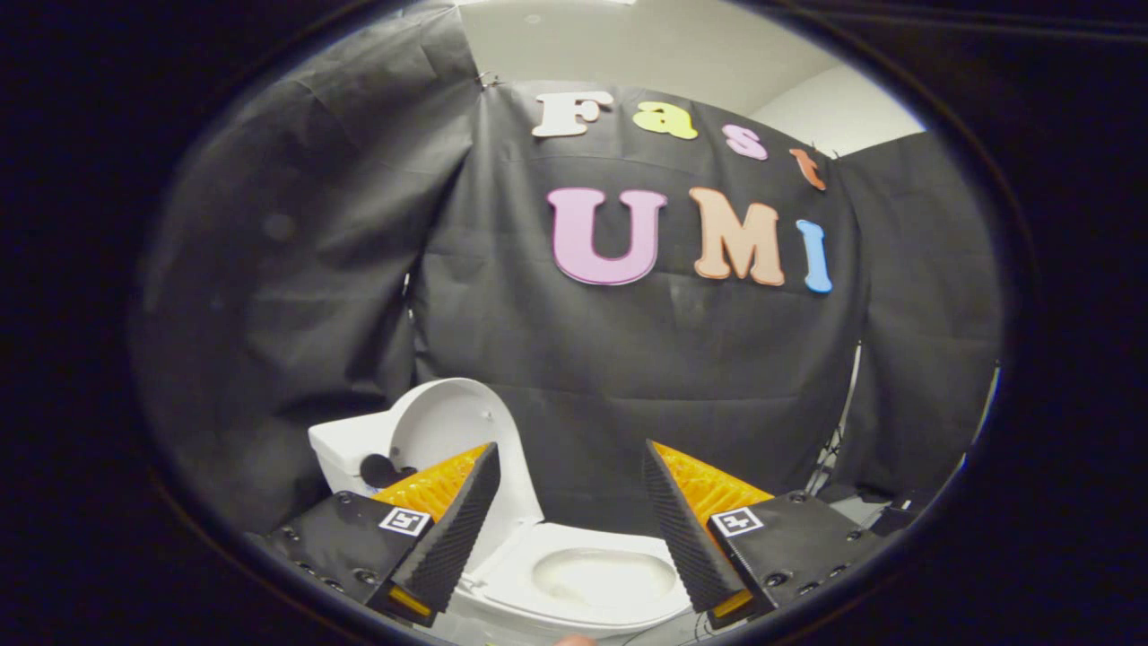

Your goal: Open the toilet lid.

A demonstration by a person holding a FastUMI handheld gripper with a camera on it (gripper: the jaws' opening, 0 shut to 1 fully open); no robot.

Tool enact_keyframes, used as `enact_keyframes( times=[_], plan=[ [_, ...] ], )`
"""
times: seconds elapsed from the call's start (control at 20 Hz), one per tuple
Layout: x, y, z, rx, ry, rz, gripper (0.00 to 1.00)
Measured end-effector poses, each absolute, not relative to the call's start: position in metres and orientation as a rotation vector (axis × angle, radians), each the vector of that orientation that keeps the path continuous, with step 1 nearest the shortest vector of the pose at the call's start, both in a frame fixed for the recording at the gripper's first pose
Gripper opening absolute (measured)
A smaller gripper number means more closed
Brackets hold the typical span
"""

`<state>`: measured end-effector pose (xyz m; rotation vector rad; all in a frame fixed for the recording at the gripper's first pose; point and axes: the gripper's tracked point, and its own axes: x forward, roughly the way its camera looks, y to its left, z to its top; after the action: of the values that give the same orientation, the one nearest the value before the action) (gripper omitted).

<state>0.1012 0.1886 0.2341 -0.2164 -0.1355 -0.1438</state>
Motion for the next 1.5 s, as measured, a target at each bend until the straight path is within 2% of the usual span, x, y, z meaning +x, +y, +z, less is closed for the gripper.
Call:
enact_keyframes(
  times=[0.45, 1.5],
  plan=[
    [0.08, 0.115, 0.244, -0.223, -0.145, -0.152, 0.98],
    [0.037, -0.032, 0.24, -0.079, -0.199, -0.293, 0.96]
  ],
)
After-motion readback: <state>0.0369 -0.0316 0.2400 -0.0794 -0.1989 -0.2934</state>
